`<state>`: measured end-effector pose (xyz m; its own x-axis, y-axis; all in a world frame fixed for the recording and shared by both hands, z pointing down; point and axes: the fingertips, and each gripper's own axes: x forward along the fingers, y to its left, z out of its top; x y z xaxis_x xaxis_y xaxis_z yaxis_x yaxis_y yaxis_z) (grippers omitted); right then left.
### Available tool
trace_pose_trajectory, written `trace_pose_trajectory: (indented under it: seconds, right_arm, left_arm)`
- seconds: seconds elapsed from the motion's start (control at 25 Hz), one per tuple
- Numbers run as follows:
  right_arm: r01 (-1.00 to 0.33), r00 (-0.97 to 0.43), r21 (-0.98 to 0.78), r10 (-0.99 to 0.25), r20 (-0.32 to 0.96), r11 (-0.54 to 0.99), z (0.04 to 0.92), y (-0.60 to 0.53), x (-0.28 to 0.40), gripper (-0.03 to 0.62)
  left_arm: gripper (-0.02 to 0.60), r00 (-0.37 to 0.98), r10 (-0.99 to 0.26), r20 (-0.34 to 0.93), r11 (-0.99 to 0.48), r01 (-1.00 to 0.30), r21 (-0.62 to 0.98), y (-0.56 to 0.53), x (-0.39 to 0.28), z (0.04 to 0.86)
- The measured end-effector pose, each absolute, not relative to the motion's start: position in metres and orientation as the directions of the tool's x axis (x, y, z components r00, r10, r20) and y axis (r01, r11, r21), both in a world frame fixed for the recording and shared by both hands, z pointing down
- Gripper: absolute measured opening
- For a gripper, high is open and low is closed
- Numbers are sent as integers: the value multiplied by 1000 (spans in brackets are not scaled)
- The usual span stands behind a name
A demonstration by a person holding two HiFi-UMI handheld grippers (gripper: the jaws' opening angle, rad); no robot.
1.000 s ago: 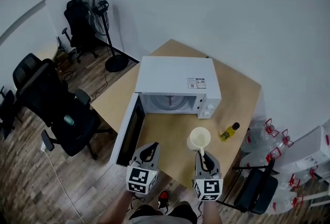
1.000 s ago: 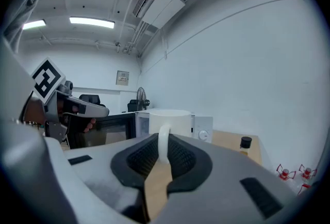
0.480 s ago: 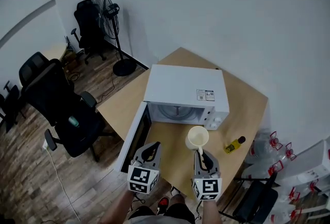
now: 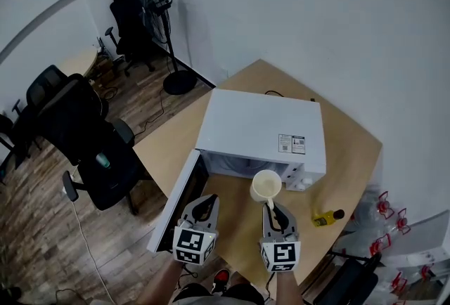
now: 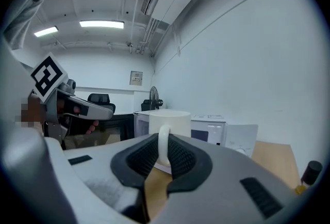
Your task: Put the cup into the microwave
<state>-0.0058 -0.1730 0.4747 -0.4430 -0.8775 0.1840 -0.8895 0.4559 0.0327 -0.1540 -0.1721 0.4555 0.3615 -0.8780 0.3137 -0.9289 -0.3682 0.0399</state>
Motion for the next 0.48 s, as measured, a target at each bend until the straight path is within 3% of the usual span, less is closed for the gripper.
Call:
trace_pose_trajectory:
  seconds: [0.48]
  right_arm:
    - [-853, -503, 6, -826, 254, 521, 533, -227, -20, 52]
  left_arm:
    - [25, 313, -864, 394, -316, -947, 59, -215, -154, 506]
